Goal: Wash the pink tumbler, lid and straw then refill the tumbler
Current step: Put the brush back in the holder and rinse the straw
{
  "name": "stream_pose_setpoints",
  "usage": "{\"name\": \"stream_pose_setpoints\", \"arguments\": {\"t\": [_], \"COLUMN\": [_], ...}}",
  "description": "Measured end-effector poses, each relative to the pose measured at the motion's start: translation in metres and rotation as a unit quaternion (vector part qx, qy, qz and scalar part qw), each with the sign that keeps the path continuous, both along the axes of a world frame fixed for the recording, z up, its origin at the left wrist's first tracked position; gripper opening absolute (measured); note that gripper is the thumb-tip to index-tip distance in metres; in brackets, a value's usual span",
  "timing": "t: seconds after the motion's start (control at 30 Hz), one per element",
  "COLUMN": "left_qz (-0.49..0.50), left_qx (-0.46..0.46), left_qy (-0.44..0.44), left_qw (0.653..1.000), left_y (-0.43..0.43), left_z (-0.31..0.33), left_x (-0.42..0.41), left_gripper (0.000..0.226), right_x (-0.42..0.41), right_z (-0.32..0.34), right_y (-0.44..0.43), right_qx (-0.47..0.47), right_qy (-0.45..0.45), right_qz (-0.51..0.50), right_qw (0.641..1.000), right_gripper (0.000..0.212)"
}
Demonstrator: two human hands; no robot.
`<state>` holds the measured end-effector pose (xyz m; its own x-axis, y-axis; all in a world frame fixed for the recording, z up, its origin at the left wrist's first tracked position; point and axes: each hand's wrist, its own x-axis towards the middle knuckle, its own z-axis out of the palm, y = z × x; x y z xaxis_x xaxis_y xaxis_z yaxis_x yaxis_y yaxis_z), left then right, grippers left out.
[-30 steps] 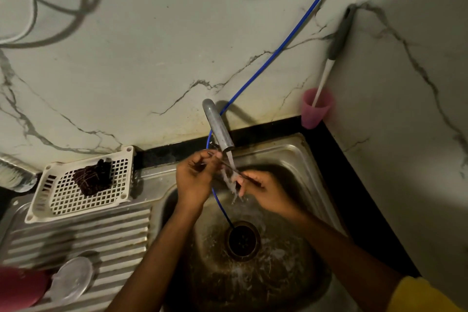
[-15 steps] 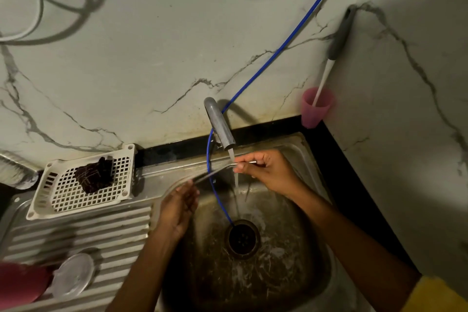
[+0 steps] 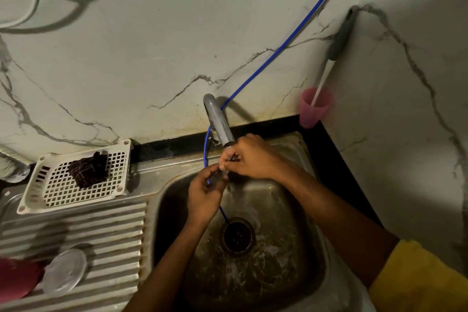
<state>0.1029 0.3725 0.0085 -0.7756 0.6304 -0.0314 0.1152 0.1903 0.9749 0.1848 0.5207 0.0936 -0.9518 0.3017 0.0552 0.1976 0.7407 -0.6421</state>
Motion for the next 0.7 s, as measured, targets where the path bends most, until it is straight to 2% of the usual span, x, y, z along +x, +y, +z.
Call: {"name": "stream_pose_setpoints", "arguments": {"t": [0.1, 0.2, 0.3, 0.47, 0.57, 0.7], "left_qz": [-0.055, -0.080, -0.115, -0.152, -0.149, -0.129], "left_qx": [0.028, 0.043, 0.020, -0.010, -0.026, -0.055], "left_qy": [0.058, 0.067, 0.066, 0.080, 0.111, 0.135], "left_qw": [0.996, 0.994, 0.991, 0.985, 0.982, 0.981], "left_y": [0.005, 0.011, 0.015, 0.018, 0.016, 0.008], "left_z": [0.008, 0.015, 0.016, 0.017, 0.015, 0.013], "left_x": [0.007, 0.009, 0.008, 0.006, 0.004, -0.005], "left_gripper": [0.024, 0.026, 0.022, 0.017, 0.013, 0.013], "right_x": [0.008, 0.020, 0.036, 0.055, 0.063, 0.051], "right_z": [0.008, 0.010, 0.010, -0.005, -0.025, -0.051], "right_y": [0.009, 0.027, 0.047, 0.073, 0.088, 0.101], "right_qx": [-0.043, -0.144, -0.247, -0.318, -0.303, -0.146], "right_qy": [0.016, 0.044, 0.086, 0.107, 0.062, 0.005], "right_qz": [-0.023, -0.059, -0.092, -0.161, -0.201, -0.206], "right_qw": [0.999, 0.987, 0.961, 0.928, 0.929, 0.968], "right_gripper": [0.008, 0.013, 0.012, 0.009, 0.017, 0.022]}}
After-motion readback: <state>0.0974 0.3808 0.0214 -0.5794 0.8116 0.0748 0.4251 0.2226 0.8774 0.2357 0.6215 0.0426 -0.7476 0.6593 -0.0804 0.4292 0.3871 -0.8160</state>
